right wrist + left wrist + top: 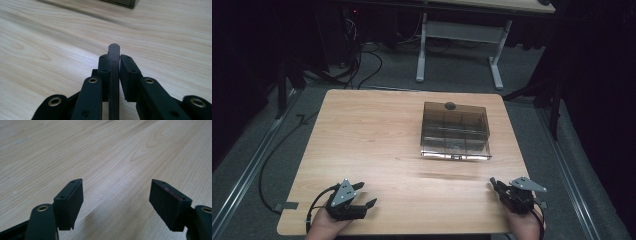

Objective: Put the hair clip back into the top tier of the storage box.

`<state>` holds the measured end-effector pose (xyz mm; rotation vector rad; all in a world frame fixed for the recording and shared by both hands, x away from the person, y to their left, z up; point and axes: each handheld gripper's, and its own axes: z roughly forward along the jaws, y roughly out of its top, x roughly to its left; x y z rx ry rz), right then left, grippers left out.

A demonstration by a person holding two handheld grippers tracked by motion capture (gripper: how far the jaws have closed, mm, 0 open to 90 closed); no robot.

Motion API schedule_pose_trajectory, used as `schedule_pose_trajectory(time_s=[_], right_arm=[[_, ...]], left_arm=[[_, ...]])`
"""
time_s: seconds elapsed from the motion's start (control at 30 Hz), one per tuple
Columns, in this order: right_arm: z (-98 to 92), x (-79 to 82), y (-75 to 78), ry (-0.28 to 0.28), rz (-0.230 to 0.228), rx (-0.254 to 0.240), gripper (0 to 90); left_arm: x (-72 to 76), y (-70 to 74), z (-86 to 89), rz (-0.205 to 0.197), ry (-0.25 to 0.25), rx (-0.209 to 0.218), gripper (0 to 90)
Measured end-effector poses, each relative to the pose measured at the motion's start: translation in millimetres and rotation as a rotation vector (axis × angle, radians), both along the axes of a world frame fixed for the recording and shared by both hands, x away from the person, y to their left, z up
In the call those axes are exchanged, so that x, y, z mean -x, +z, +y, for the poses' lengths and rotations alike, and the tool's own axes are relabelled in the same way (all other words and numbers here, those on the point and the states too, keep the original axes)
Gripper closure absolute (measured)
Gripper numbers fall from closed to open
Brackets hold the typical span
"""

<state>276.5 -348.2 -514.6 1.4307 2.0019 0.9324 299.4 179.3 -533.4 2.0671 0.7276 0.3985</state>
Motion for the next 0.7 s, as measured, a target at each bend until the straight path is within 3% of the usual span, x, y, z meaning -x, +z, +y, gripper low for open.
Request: schedule_pose_trajectory(time_s=[0.43, 0.7], right_arm=[[31.5, 0.4, 4.6, 0.098, -0.005, -0.001, 79.6], [58.4, -2.8, 3.4, 0.192, 0.006, 0.002, 79.5]], left_arm=[[-0.4, -0.2, -0.1, 0.002, 0.001, 0.001, 27.8], [-0.9, -0.1, -0.2, 0.01, -0.012, 0.0, 27.9]])
